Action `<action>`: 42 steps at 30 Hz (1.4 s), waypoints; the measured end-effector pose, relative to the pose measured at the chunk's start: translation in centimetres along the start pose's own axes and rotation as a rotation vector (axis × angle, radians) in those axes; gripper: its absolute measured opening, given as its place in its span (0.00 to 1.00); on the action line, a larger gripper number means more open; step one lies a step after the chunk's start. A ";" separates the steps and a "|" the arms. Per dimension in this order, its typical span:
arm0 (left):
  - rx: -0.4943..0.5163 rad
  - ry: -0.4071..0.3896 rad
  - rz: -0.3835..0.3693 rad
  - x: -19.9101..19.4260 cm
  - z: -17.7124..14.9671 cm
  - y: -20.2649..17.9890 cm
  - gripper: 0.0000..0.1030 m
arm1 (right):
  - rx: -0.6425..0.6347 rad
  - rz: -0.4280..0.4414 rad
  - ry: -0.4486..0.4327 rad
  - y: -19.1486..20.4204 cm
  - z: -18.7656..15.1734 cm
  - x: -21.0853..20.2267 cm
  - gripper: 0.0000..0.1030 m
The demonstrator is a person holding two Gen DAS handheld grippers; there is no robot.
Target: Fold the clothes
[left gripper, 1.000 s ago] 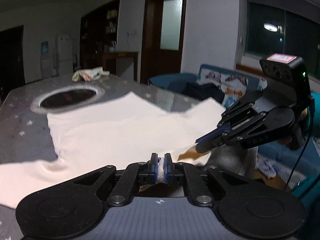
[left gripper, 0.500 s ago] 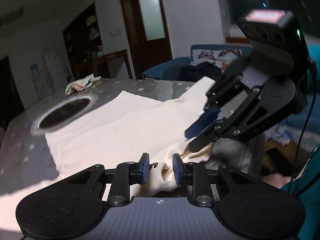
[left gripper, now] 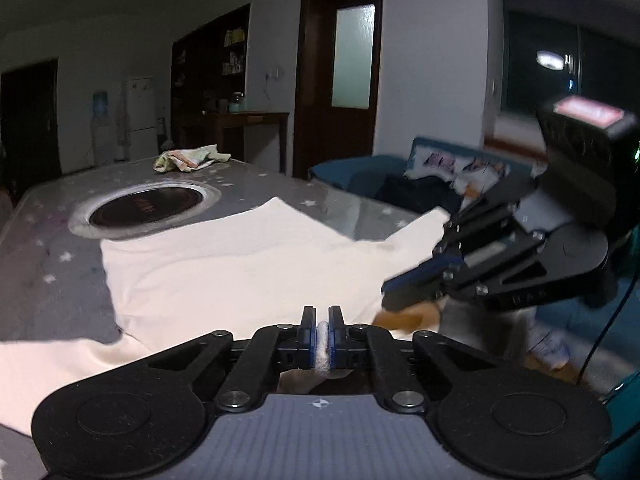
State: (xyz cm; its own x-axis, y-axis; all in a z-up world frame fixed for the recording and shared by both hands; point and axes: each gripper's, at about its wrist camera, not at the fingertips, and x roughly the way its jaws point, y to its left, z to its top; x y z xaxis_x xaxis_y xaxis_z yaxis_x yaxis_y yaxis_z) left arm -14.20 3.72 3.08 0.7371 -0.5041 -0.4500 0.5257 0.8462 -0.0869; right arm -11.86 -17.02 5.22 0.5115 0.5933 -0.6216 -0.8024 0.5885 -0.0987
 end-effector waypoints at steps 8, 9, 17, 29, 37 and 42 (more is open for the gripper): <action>0.015 0.094 -0.052 0.5 -0.7 0.3 0.10 | 0.026 0.121 0.088 -0.1 -1.4 0.8 0.03; 0.007 0.086 -0.057 0.3 -0.5 0.5 0.10 | 0.032 0.132 0.096 0.0 -1.6 1.0 0.03; -0.039 0.049 -0.033 1.2 1.3 1.2 0.10 | 0.001 0.146 0.102 0.4 -1.7 0.7 0.03; -0.023 0.110 -0.047 2.0 -1.2 -0.1 0.10 | 0.073 0.052 0.028 -1.1 -0.2 1.8 0.04; -0.007 0.094 -0.042 1.1 -0.7 -0.2 0.10 | 0.005 0.085 0.058 0.5 -0.8 2.8 0.04; -0.005 0.065 -0.044 1.6 0.4 -0.4 0.10 | -0.021 0.059 0.041 1.1 -0.8 2.1 0.04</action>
State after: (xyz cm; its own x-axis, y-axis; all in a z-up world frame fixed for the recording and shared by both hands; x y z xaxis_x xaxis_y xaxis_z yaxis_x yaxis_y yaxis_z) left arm -13.01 2.50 2.75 0.6840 -0.5291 -0.5022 0.5552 0.8241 -0.1122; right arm -11.97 -15.58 3.20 0.4503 0.6034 -0.6581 -0.8375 0.5410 -0.0770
